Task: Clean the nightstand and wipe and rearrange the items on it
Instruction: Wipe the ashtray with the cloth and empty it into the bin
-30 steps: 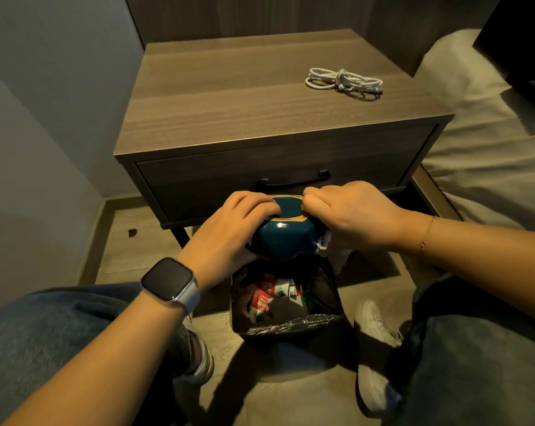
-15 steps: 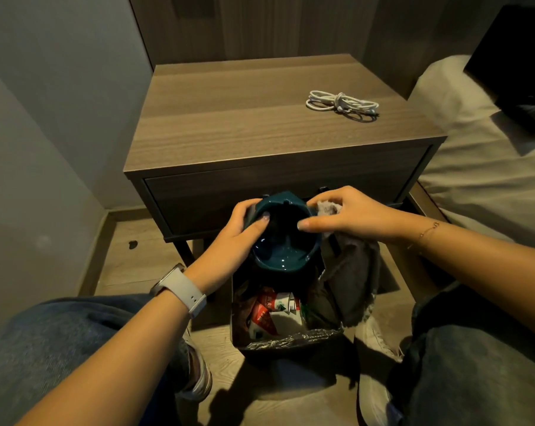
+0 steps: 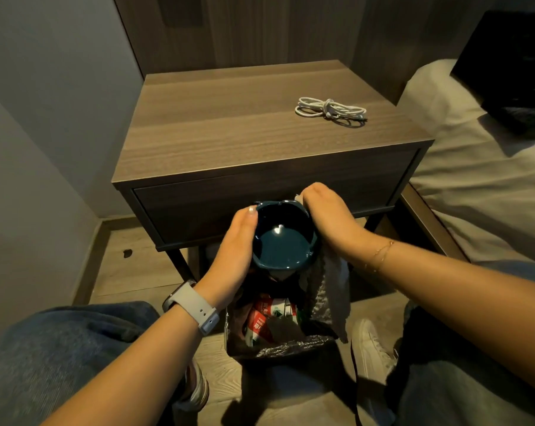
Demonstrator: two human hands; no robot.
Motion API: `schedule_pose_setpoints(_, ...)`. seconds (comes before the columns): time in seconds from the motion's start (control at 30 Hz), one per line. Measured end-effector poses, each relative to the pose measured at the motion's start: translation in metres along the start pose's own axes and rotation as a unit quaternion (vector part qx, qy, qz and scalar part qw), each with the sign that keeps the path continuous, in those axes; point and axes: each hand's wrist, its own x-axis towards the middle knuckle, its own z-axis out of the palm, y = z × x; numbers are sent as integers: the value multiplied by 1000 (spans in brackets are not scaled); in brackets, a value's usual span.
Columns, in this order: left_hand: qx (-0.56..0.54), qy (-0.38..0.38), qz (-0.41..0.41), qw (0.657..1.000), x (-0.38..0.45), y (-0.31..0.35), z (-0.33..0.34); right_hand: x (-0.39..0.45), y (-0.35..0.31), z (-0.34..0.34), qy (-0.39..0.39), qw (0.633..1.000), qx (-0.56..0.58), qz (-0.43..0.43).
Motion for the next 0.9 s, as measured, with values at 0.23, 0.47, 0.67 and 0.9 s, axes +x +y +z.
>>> schedule_pose_setpoints(0.23, 1, 99, 69, 993, -1, 3, -7, -20, 10, -15, -13, 994, 112, -14)
schedule_pose_setpoints(0.47, 76, 109, 89, 987, -1, -1, -5, -34, -11, -30, 30, 977, 11, -209)
schedule_pose_setpoints(0.67, 74, 136, 48, 987, 1, -1, 11, -24, -15, 12, -35, 792, -481, -375)
schedule_pose_setpoints(0.9, 152, 171, 51, 972, -2, -6, 11, -28, -15, 28, -146, 825, -484, -251)
